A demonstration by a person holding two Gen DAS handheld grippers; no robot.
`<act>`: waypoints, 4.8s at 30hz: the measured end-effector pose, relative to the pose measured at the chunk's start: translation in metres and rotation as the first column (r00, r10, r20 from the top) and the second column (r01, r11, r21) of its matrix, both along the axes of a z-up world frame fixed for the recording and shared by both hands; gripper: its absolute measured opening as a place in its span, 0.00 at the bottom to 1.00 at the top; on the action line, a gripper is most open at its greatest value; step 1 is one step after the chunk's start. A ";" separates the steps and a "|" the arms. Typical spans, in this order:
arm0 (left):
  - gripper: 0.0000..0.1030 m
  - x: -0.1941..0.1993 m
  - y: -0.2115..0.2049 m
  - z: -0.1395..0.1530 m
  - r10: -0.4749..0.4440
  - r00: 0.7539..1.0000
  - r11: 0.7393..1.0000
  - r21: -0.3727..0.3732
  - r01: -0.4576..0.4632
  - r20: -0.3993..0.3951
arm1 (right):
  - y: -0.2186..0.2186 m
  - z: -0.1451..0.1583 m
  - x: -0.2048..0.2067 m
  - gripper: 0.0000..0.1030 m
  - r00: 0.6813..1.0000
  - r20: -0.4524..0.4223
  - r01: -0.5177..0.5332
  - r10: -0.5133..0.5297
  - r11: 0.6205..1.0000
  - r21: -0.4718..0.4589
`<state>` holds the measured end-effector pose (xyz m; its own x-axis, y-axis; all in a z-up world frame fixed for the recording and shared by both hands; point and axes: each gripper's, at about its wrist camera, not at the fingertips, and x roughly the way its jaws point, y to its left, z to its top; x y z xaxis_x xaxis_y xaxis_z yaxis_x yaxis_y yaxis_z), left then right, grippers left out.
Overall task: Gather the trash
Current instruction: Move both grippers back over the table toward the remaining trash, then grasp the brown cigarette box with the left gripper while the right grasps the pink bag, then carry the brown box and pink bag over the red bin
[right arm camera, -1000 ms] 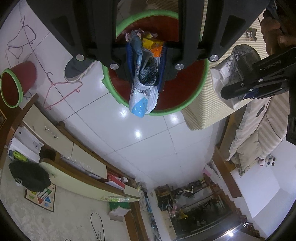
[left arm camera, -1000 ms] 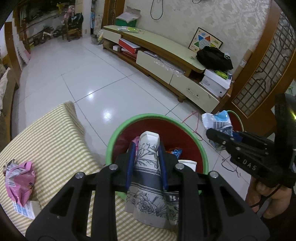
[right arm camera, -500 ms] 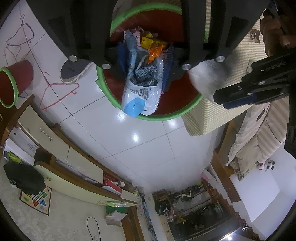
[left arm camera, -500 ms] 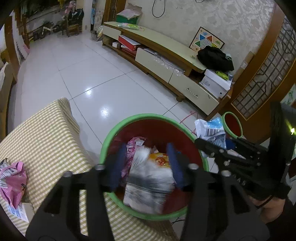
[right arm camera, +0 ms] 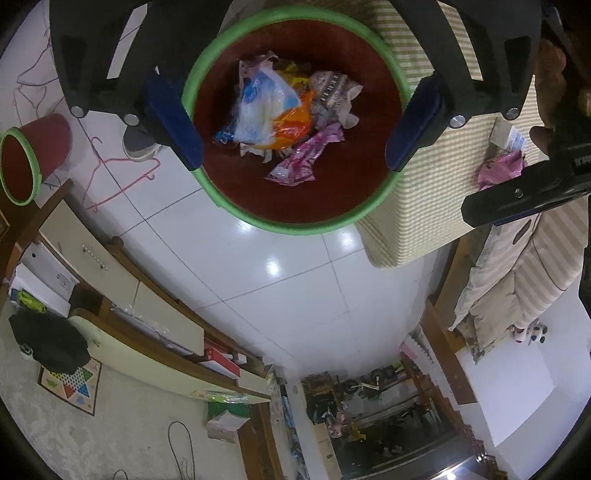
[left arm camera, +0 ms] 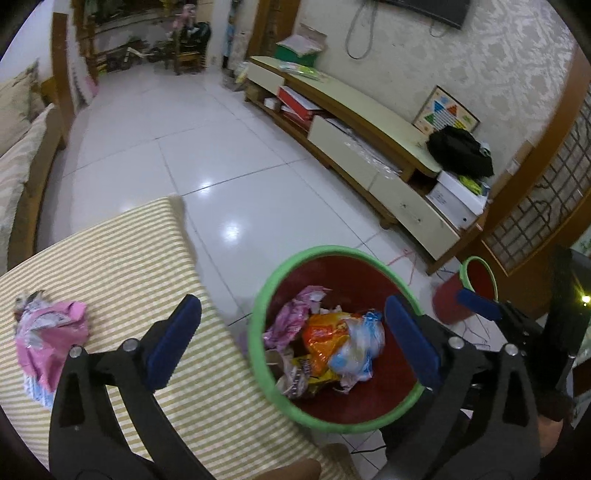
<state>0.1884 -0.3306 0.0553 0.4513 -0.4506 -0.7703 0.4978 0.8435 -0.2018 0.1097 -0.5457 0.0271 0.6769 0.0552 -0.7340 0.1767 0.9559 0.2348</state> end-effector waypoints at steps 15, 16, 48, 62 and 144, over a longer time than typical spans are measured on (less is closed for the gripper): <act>0.95 -0.033 0.119 0.037 0.161 0.985 0.987 -0.016 -0.160 0.062 | 0.092 0.036 -0.004 0.93 0.990 0.048 -0.130 0.131 0.991 -0.023; 0.95 -0.035 0.128 0.039 0.171 0.983 0.985 -0.016 -0.171 0.066 | 0.098 0.038 -0.004 0.93 0.989 0.049 -0.138 0.139 0.990 -0.025; 0.95 -0.104 0.251 -0.093 0.059 0.989 0.963 0.269 -0.021 -0.136 | 0.241 0.028 0.009 0.93 0.934 -0.024 -0.356 0.356 0.930 -0.085; 0.77 -0.087 0.232 -0.140 -0.076 0.985 0.930 0.345 0.127 -0.156 | 0.259 0.010 0.041 0.93 0.920 -0.065 -0.390 0.386 0.917 -0.079; 0.75 -0.060 0.196 0.007 0.126 0.988 0.989 0.061 -0.132 0.088 | 0.152 0.070 0.008 0.39 0.963 0.090 -0.258 0.255 0.966 0.022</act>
<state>0.1286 -0.1345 0.0621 0.5661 -0.3334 -0.7539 0.3966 0.9119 -0.1054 0.1178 -0.3934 0.0975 0.6968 0.2583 -0.6691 -0.0953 0.9579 0.2707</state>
